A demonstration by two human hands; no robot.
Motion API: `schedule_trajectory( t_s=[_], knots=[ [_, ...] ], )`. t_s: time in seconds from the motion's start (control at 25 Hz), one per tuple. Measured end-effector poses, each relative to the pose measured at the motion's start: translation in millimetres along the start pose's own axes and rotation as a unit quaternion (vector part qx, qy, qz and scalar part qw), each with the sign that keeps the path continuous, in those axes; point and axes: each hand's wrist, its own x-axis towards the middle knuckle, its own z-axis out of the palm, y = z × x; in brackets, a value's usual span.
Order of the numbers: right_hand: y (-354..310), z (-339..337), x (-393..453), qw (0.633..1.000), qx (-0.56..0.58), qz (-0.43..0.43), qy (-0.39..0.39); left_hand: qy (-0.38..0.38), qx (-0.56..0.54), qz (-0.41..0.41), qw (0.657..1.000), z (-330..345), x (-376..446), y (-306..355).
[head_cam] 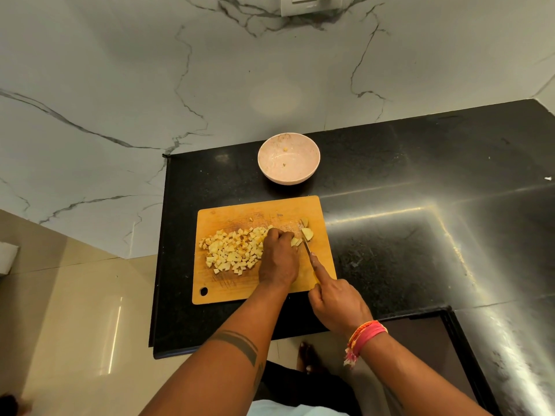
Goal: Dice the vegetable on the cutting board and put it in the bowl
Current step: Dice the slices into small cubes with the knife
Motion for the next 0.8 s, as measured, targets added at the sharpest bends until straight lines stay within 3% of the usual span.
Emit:
schedule_trajectory(
  t_s=[0.24, 0.52, 0.8],
  knots=[
    [8.4, 3.6, -6.6, 1.0, 0.029, -0.002, 0.003, -0.018, 0.043, 0.061, 0.997, -5.0, 1.2, -8.0],
    [-8.8, 7.6, -8.2, 0.999, 0.016, -0.005, 0.034, -0.016, 0.03, 0.039, 0.999, -8.2, 2.2, -11.5],
    [-22.5, 7.8, 28.7, 0.999, -0.046, -0.017, -0.011, -0.006, 0.032, 0.023, 0.999, -10.6, 3.0, -8.2]
  ],
)
